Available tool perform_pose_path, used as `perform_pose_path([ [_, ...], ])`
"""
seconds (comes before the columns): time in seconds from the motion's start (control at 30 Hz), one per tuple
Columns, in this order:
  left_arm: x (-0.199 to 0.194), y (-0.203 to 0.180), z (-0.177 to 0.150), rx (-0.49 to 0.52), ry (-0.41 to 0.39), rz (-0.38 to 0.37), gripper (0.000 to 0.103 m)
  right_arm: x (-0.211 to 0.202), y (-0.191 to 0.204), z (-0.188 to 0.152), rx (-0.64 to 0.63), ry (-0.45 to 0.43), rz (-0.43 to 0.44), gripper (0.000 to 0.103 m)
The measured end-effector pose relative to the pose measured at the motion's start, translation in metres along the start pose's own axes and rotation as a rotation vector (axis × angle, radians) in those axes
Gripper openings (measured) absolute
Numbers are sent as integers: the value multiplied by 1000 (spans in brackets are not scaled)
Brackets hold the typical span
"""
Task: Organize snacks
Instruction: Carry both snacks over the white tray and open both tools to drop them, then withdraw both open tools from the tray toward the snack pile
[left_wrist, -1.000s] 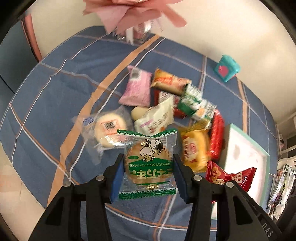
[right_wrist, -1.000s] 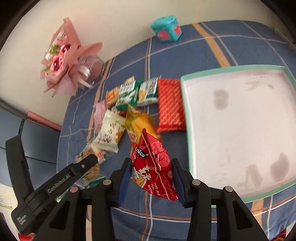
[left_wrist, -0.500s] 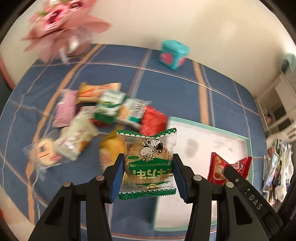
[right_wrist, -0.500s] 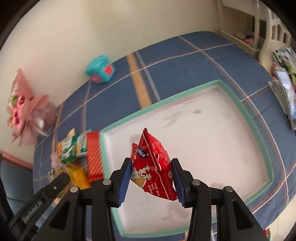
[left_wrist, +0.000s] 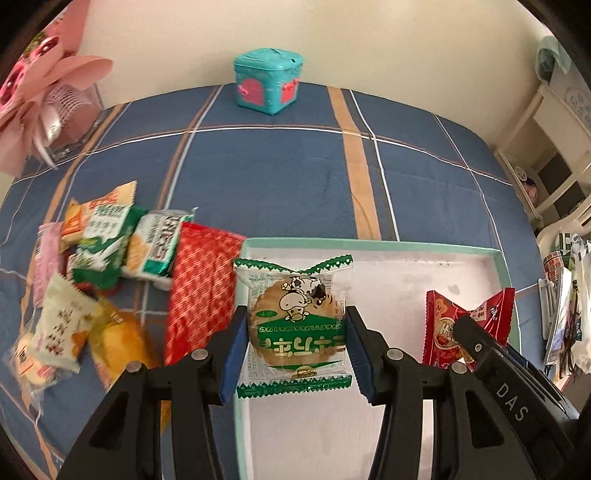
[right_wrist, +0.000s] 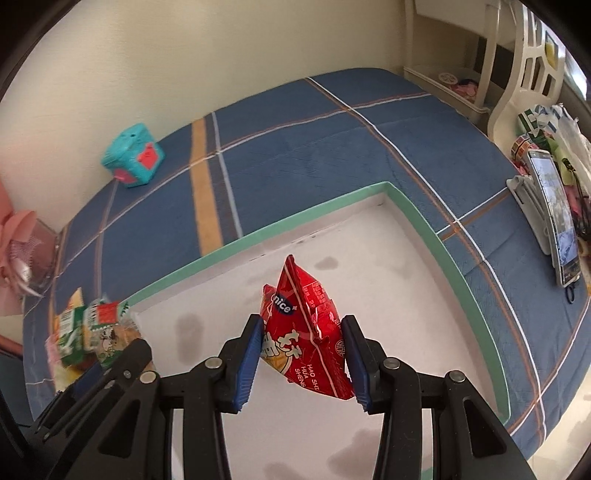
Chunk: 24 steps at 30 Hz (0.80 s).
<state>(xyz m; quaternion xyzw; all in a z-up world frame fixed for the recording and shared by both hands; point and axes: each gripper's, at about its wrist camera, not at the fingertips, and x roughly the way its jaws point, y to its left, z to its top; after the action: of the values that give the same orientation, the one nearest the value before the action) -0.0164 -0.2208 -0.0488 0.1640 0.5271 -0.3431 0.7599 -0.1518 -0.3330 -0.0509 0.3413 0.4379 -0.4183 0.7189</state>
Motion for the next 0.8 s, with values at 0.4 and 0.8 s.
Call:
perform_pose_path([
  [0.4, 10, 0, 8, 10, 21, -26, 64, -2, -4, 10, -9, -7, -20, 57],
  [0.8, -19, 34, -3, -50, 5, 89, 92, -29, 10, -1, -83, -25, -16, 89],
])
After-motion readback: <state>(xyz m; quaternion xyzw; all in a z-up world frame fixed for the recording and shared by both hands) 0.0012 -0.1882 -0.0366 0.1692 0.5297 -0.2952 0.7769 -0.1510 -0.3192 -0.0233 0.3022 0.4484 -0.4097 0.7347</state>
